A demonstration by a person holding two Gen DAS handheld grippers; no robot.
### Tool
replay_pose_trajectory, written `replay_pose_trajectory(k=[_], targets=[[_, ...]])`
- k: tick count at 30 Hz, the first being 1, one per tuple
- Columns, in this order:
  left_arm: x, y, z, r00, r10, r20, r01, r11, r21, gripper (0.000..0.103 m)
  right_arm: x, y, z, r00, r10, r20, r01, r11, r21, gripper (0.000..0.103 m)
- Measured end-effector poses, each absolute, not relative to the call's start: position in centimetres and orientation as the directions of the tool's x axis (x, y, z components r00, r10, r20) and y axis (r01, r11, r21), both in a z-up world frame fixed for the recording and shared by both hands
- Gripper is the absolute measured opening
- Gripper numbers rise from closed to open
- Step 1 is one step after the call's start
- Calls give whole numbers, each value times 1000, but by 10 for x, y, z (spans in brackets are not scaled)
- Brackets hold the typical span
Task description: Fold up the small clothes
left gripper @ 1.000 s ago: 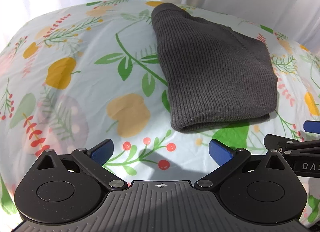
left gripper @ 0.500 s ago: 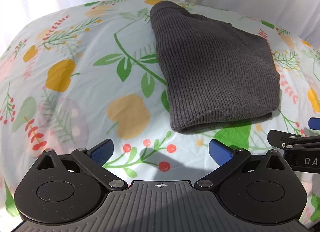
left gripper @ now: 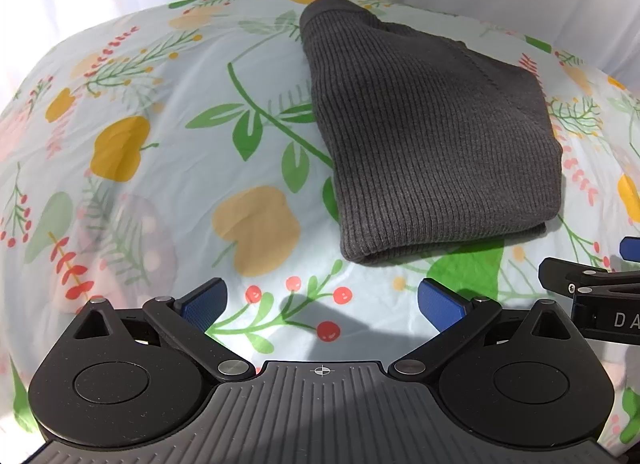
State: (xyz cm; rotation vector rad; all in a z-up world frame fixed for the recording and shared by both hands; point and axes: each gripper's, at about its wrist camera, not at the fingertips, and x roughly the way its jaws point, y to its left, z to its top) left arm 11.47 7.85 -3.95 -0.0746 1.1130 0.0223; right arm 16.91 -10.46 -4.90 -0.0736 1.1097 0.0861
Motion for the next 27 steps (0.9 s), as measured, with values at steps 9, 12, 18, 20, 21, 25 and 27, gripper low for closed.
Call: replay_pose_trajectory(k=[9, 12, 18, 20, 21, 25, 27], targets=[[114, 78, -39, 439, -21, -898, -55, 997, -50, 103, 167, -106, -48, 438, 41, -898, -102, 995, -4, 99], [114, 78, -39, 438, -21, -899, -56, 997, -50, 103, 167, -106, -48, 437, 42, -898, -103, 995, -4, 99], [112, 78, -37, 440, -21, -898, -53, 997, -50, 103, 166, -106, -49, 431, 45, -901, -99, 995, 2, 99], [111, 78, -37, 439, -24, -898, -52, 997, -52, 103, 165, -106, -48, 431, 43, -901, -99, 995, 0, 99], [111, 78, -37, 439, -25, -898, -52, 997, -53, 103, 165, -106, -48, 432, 41, -901, -99, 995, -2, 99], [110, 77, -36, 440, -24, -898, -50, 997, -51, 103, 165, -107, -48, 430, 40, -902, -97, 995, -2, 99], [109, 77, -35, 441, -25, -897, -49, 997, -52, 103, 165, -108, -47, 428, 40, -903, -92, 996, 0, 99]])
